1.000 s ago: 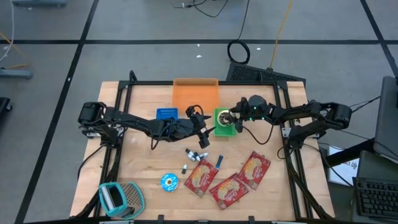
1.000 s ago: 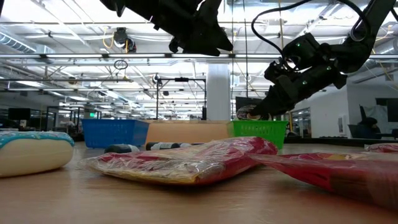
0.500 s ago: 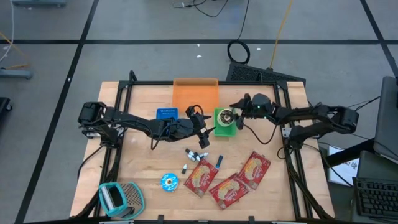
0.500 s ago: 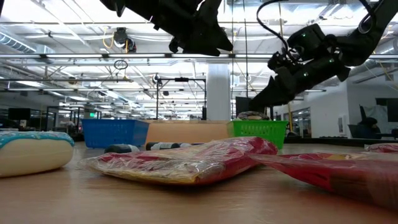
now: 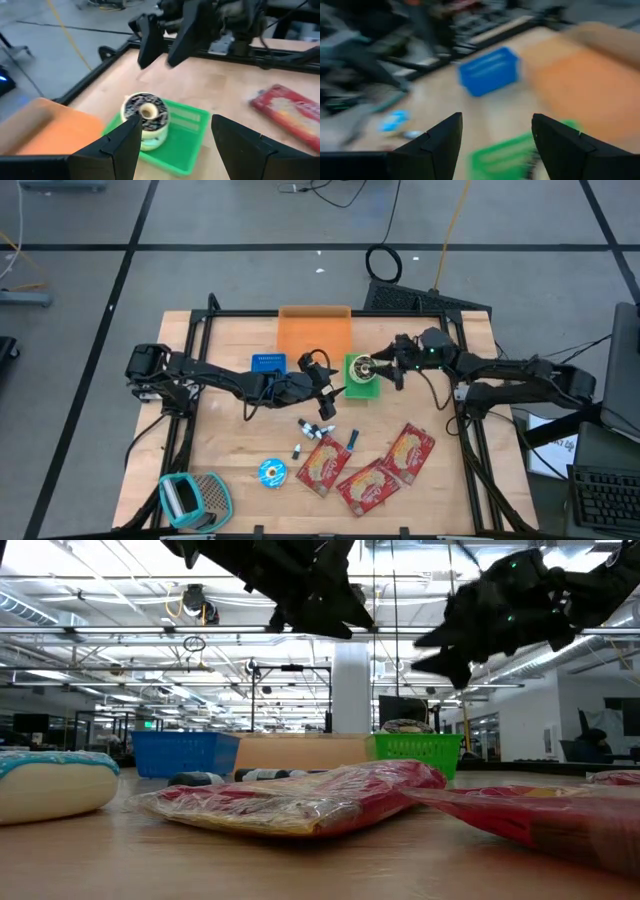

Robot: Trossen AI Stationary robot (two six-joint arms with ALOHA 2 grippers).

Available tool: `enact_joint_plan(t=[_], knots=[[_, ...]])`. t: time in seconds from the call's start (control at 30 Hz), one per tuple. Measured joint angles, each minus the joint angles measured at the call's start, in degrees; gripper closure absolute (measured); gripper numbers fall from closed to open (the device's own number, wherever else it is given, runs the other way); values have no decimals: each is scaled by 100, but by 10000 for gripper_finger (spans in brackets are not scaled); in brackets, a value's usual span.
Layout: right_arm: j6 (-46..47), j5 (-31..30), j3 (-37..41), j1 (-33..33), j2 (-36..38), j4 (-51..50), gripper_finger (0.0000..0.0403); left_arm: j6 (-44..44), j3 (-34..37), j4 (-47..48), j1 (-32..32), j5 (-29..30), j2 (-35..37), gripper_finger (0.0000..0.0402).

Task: Pick & Place Food Item
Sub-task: Put the blue doughnut into the green bin

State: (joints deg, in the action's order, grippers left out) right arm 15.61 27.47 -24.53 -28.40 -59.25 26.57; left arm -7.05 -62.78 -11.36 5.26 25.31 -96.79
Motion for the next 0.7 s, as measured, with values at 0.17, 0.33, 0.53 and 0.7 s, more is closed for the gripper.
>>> enact_joint_plan(t=[0.17,0.33,0.53,0.7], knots=[[420,1061,0,175,485,80,186,-250,0,98,86,-1058,0,160],[772,1342,0,736,922,161,192,-1024,2,901,296,-2209,0,160],[781,1322,0,1653,1286,510,193,-2568,2,2100,695,-3072,0,160],[879,1314,0,2387,1401,625,193,-3488,4,3183,952,-3633,145,160]])
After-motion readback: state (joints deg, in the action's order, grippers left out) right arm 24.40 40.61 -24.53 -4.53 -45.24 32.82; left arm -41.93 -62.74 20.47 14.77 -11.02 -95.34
